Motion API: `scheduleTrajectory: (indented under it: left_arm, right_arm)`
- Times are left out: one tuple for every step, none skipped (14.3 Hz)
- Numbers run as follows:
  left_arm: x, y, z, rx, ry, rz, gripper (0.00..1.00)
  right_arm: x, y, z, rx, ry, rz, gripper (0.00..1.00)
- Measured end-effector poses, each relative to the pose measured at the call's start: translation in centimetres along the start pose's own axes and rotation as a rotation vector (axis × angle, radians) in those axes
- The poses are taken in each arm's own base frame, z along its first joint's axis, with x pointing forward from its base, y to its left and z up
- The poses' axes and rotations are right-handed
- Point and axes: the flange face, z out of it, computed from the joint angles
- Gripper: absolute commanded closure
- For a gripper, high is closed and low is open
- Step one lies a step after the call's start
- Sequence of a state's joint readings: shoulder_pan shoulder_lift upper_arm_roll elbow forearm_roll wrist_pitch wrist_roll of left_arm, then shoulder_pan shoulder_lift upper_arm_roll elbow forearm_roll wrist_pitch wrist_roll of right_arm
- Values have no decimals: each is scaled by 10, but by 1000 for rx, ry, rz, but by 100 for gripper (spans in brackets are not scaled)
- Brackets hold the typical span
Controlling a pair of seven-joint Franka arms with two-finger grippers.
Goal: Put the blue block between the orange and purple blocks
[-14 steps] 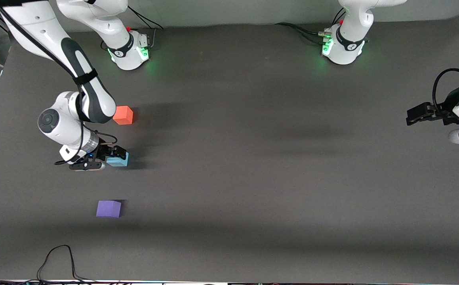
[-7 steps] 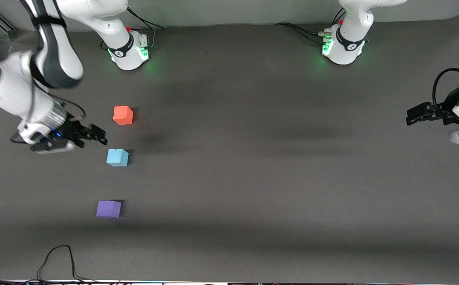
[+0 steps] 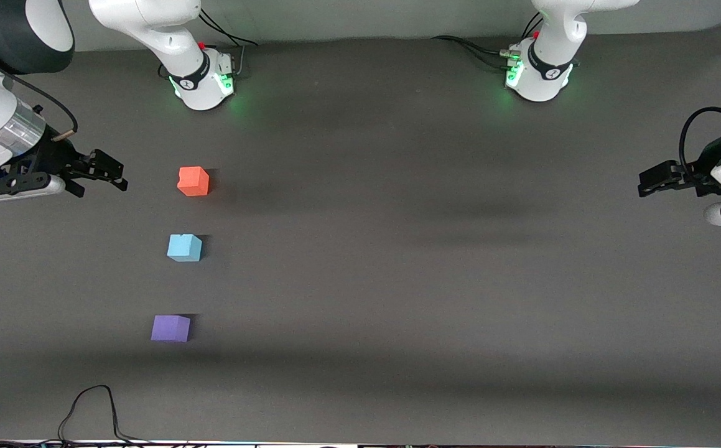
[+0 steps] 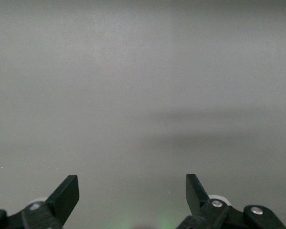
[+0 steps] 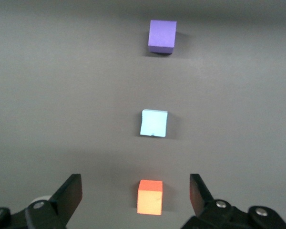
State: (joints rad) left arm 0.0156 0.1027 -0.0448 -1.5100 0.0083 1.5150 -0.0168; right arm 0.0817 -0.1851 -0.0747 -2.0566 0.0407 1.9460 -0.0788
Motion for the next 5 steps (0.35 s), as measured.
scheduleTrajectory:
  left_arm:
    - [0,0,0,0,0,0,0]
    - [0,0,0,0,0,0,0]
    - [0,0,0,0,1,0,0]
    - [0,0,0,0,1,0,0]
    - [0,0,0,0,1,0,0]
  right_arm:
    - [6,-2,1,-29,-3,-13,0]
    - [11,-4,1,-45,-9,-21,0]
    - [13,-6,1,-51,-25,-24,0]
    - [14,-6,0,-52,-46,-24,0]
    - [12,-6,-1,-52,-70,-23,0]
